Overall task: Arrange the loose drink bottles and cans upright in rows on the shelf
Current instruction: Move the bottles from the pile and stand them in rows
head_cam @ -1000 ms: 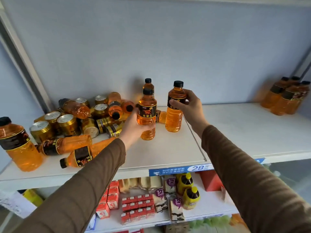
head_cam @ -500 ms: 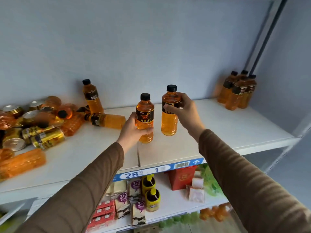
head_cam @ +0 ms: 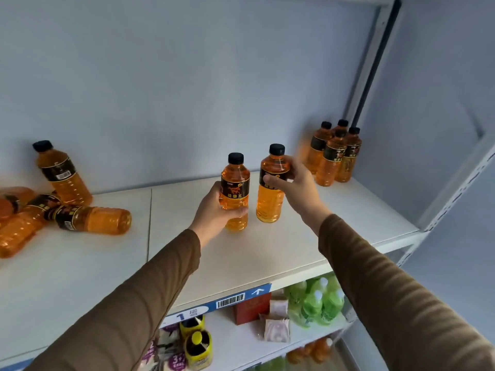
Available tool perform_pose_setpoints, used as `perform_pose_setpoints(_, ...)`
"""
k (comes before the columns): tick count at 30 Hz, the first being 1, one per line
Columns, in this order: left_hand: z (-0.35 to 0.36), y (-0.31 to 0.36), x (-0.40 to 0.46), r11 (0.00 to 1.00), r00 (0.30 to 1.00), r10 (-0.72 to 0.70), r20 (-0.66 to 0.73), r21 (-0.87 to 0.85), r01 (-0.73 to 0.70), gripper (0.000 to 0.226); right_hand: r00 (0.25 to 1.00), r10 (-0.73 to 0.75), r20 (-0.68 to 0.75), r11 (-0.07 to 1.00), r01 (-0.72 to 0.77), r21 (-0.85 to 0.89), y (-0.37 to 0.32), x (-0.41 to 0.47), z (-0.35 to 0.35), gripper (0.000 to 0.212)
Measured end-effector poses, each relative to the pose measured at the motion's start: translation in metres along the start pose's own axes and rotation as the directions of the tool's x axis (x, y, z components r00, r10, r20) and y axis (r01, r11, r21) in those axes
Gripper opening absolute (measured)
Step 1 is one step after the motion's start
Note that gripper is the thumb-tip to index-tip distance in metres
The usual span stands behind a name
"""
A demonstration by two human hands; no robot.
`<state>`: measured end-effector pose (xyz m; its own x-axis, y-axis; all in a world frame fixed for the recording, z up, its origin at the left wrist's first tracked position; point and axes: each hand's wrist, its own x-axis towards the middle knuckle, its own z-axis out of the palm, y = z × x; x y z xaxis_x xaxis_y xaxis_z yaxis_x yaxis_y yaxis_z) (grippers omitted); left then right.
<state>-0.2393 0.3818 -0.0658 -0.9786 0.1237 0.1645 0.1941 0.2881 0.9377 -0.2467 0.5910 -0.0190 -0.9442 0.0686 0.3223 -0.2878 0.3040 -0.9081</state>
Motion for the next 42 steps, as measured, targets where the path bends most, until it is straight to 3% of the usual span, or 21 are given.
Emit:
perform_pose_setpoints(12,0.142,0.032,0.077,1.000,0.999,0.010,0.039,0.003,-0.010,0.073,1.000,0.018,-0.012,0.999,-0.019,-0.045,0.063,0.053,-0.133,0.066)
perform_pose_setpoints(22,0.281,0.060,0.121,0.996,0.996,-0.089,-0.027,-0.009,0.089,0.072,0.997,0.069,0.017,0.997,-0.070,0.023,0.126,0.110,-0.256,0.052)
perform_pose_setpoints(42,0.336,0.059,0.174,0.993,0.991,-0.100,-0.093,0.055,0.105,0.073,0.998,0.068,-0.004,0.995,-0.069,-0.066,0.176,0.159,-0.263,0.057)
